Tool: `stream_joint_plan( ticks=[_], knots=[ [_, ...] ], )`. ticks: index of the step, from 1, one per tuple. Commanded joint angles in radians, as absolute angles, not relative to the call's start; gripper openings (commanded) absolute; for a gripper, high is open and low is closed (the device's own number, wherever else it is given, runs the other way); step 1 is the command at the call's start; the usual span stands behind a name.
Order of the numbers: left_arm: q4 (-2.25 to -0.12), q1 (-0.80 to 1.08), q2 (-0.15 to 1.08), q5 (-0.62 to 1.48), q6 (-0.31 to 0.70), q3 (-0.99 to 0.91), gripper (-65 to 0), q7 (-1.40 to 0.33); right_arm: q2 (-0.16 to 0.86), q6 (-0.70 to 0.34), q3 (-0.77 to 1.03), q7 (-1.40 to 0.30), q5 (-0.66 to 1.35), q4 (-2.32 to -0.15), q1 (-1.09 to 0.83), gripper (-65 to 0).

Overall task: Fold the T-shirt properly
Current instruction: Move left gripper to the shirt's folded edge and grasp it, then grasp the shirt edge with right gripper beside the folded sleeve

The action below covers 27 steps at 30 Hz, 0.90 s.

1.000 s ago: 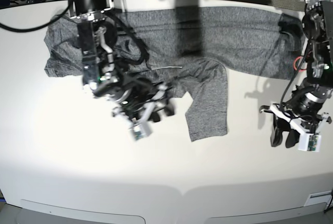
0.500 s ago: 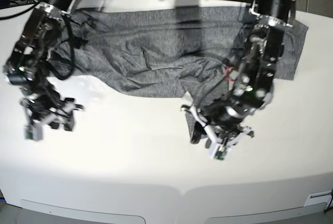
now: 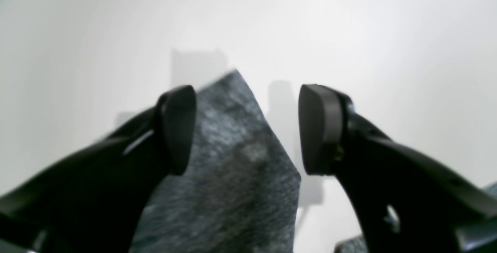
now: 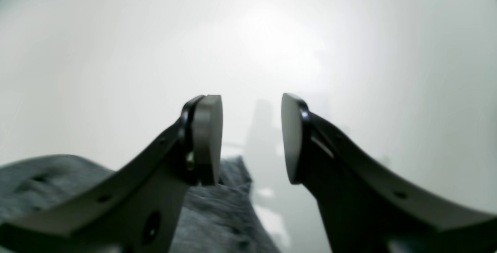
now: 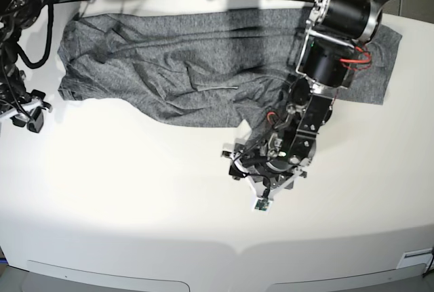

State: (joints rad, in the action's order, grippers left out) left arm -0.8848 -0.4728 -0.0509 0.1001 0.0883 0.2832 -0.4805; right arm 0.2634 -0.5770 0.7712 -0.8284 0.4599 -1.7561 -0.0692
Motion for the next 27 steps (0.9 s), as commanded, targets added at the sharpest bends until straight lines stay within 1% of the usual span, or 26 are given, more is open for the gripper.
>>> stream_joint_plan(
  ticks=[1,4,7,9,10,12,16,17,18,20,22,24,27],
  knots=[
    [-0.885,-0.51,-0.055,0.103,0.081,0.283,-24.4,-0.442,0.283,-0.592,0.775,-0.815,0.483,-1.776,-0.056,-39.3],
    [-0.849,-0.509,-0.054,0.042,0.039,0.283,-24.4,-0.439,0.282,-0.634,0.775,-0.834,0.51,-1.776,-0.056,-39.3],
    [-0.812,-0.51,-0.054,0.017,0.037,0.283,-24.5,-0.434,0.282,-0.64,0.775,-0.836,0.533,-1.776,-0.056,-39.3],
    [-0.788,-0.509,-0.054,0.014,0.037,0.283,-27.2,-0.424,0.282,-0.64,0.775,-0.835,0.536,-1.776,-0.056,-39.3],
    [-0.782,-0.506,-0.052,0.006,0.038,0.283,-30.1,-0.424,0.282,-0.641,0.775,-0.835,0.535,-1.776,-0.056,-39.3],
    [-0.78,-0.496,-0.051,-0.048,0.038,0.283,-38.2,-0.425,0.282,-0.641,0.775,-0.836,0.535,-1.776,-0.056,-39.3],
    [-0.78,-0.495,-0.046,-0.106,0.037,0.283,-61.7,-0.442,0.282,-0.641,0.775,-0.835,0.537,-1.776,-0.056,-39.3],
    [-0.78,-0.497,-0.045,-0.105,0.037,0.283,-65.0,-0.445,0.283,-0.641,0.772,-0.835,0.55,-1.776,-0.056,-39.3],
    [-0.781,-0.499,-0.043,-0.105,0.037,0.283,-65.0,-0.445,0.283,-0.648,0.771,-0.836,0.568,-1.776,-0.056,-39.3],
    [-0.781,-0.502,-0.039,-0.105,0.037,0.283,-65.0,-0.448,0.283,-0.698,0.758,-0.848,0.597,-1.776,-0.056,-39.3],
    [-0.781,-0.505,-0.034,-0.105,0.037,0.283,-65.0,-0.447,0.284,-0.698,0.72,-0.858,0.614,-1.776,-0.056,-39.3],
    [-0.781,-0.507,-0.032,-0.105,0.037,0.283,-65.0,-0.446,0.299,-0.698,0.647,-0.857,0.612,-1.776,-0.055,-39.3],
    [-0.781,-0.516,-0.032,-0.105,0.037,0.283,-65.0,-0.438,0.348,-0.698,0.492,-0.861,0.591,-1.776,-0.027,-39.3]
  ],
)
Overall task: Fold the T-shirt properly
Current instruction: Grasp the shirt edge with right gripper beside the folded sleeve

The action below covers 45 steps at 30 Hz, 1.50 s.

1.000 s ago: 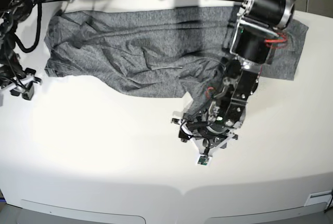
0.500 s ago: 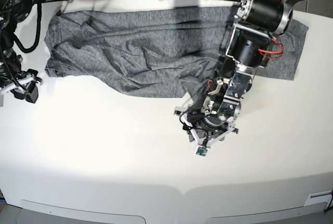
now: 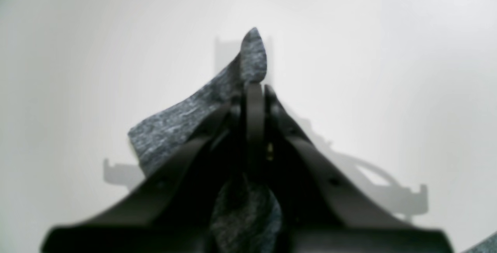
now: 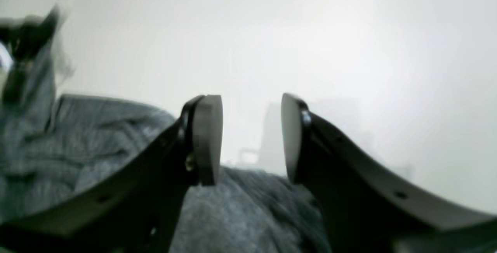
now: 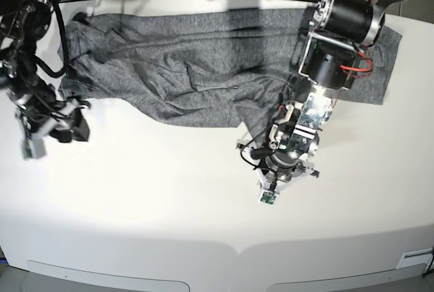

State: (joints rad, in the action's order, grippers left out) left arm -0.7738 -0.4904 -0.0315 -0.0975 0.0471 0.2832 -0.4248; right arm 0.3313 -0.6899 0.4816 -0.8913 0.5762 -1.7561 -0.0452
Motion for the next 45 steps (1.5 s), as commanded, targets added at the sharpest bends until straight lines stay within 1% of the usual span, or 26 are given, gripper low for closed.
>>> stream_joint_plan(
  ticks=[1,5,8,13,16,19,25,30,35,36,39,40,43,45],
  knots=[
    [-0.781,-0.52,-0.03,-0.106,0.038,0.283,-65.0,-0.438,0.363,-0.698,0.437,-0.865,0.575,-1.776,-0.01,-39.3],
    [-0.781,-0.535,-0.021,-0.104,0.038,0.283,-65.0,-0.444,0.395,-0.698,0.219,-0.921,0.484,-1.77,0.079,-39.3],
    [-0.781,-0.534,-0.021,-0.104,0.038,0.283,-65.0,-0.447,0.412,-0.698,0.057,-0.918,0.376,-1.736,0.123,-39.4],
    [-0.781,-0.535,-0.016,-0.105,0.038,0.283,-65.0,-0.464,0.414,-0.698,-0.179,-0.898,0.256,-1.573,0.204,-39.4],
    [-0.781,-0.535,-0.016,-0.104,0.038,0.283,-65.0,-0.471,0.413,-0.698,-0.263,-0.897,0.187,-1.454,0.261,-39.4],
    [-0.781,-0.535,-0.016,-0.105,0.038,0.283,-65.0,-0.475,0.411,-0.698,-0.285,-0.897,0.183,-1.37,0.299,-39.4],
    [-0.781,-0.535,-0.016,-0.105,0.038,0.283,-65.0,-0.474,0.41,-0.698,-0.283,-0.905,0.222,-1.305,0.306,-39.4],
    [-0.781,-0.535,-0.016,-0.105,0.038,0.283,-65.0,-0.474,0.41,-0.698,-0.283,-0.949,0.311,-1.295,0.303,-39.4],
    [-0.781,-0.535,-0.016,-0.105,0.038,0.283,-65.0,-0.474,0.41,-0.698,-0.283,-0.95,0.38,-1.296,0.304,-39.4],
    [-0.781,-0.535,-0.016,-0.105,0.038,0.283,-65.0,-0.474,0.41,-0.698,-0.283,-0.95,0.382,-1.296,0.303,-40.2],
    [-0.781,-0.535,-0.016,-0.105,0.038,0.283,-65.0,-0.474,0.41,-0.698,-0.283,-0.951,0.381,-1.296,0.301,-51.7],
    [-0.781,-0.535,-0.016,-0.105,0.038,0.283,-65.0,-0.474,0.41,-0.698,-0.283,-0.95,0.382,-1.296,0.302,-52.9],
    [-0.781,-0.535,-0.016,-0.105,0.038,0.283,-65.0,-0.474,0.41,-0.698,-0.283,-0.95,0.384,-1.296,0.309,-52.6],
    [-0.781,-0.535,-0.016,-0.104,0.038,0.283,-65.0,-0.474,0.41,-0.698,-0.282,-0.952,0.403,-1.296,0.318,-50.0]
  ],
)
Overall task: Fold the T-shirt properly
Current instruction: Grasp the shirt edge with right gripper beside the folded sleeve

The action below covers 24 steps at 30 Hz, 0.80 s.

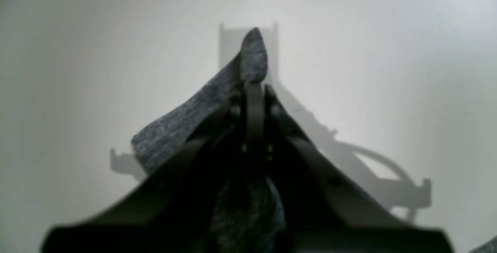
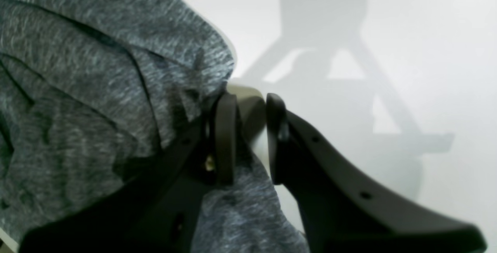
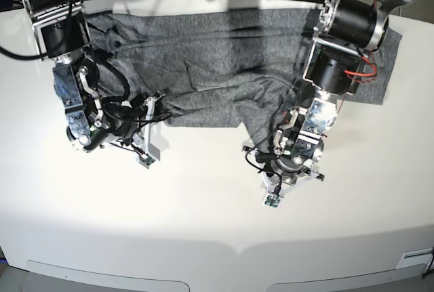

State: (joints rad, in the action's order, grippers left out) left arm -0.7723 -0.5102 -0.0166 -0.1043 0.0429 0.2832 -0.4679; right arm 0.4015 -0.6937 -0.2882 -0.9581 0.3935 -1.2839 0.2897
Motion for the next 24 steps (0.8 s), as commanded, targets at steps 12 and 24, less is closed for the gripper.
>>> stream_joint_plan(
  ticks=[12,24],
  knots=[
    [-0.781,-0.535,-0.016,-0.104,0.038,0.283,-65.0,-0.478,0.41,-0.698,-0.283,-0.989,0.557,-1.296,0.335,-42.7],
    [-0.781,-0.535,-0.016,-0.104,0.038,0.283,-65.0,-0.478,0.41,-0.698,-0.283,-0.989,0.525,-1.296,0.283,-48.7]
  ],
)
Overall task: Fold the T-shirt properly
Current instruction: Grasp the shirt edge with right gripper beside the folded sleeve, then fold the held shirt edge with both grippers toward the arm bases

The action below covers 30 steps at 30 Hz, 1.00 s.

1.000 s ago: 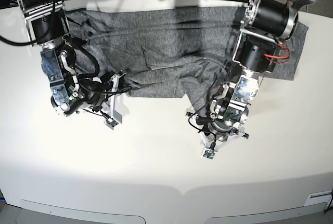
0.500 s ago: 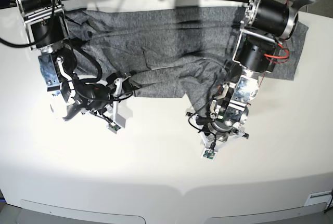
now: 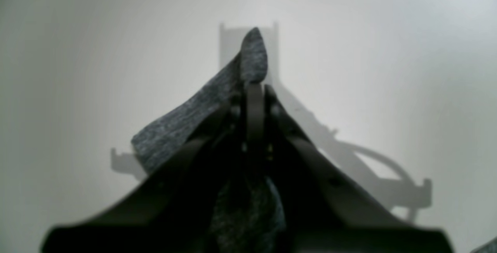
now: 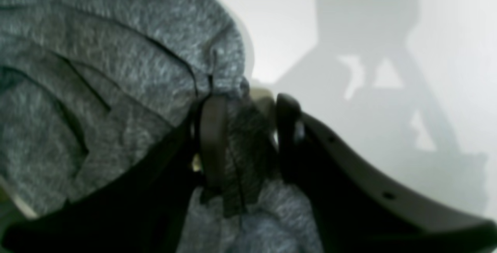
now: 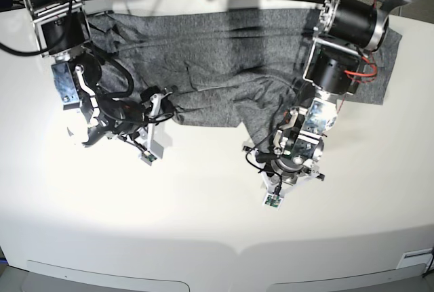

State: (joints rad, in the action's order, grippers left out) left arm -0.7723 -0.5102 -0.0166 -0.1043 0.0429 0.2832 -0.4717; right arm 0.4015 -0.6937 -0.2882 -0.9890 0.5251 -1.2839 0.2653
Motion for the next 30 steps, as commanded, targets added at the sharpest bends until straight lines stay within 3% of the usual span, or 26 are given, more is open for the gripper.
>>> stream_joint_plan(
  ticks=[1,3,16,22,30],
  knots=[
    [-0.781,-0.535,-0.016,-0.104,0.038,0.283,-65.0,-0.478,0.41,-0.698,-0.283,-0.989,0.518,-1.295,0.279,-53.8],
    [-0.781,-0.535,-0.016,-0.104,0.038,0.283,-65.0,-0.485,0.41,-0.698,-0.283,-0.987,0.51,-1.296,0.281,-65.0],
    [-0.821,-0.558,-0.013,-0.104,0.037,0.283,-65.0,-0.549,0.41,-0.698,-0.261,-0.924,0.497,-1.305,0.349,-65.0],
    [-1.022,-0.528,0.026,-0.072,0.037,0.283,-65.0,-0.649,0.41,-0.698,-0.136,-0.928,0.498,-1.309,0.347,-65.0],
    [-1.265,-0.448,0.173,0.003,0.037,0.283,-65.0,-0.744,0.41,-0.698,0.014,-0.997,0.498,-1.37,0.329,-65.0]
  ],
)
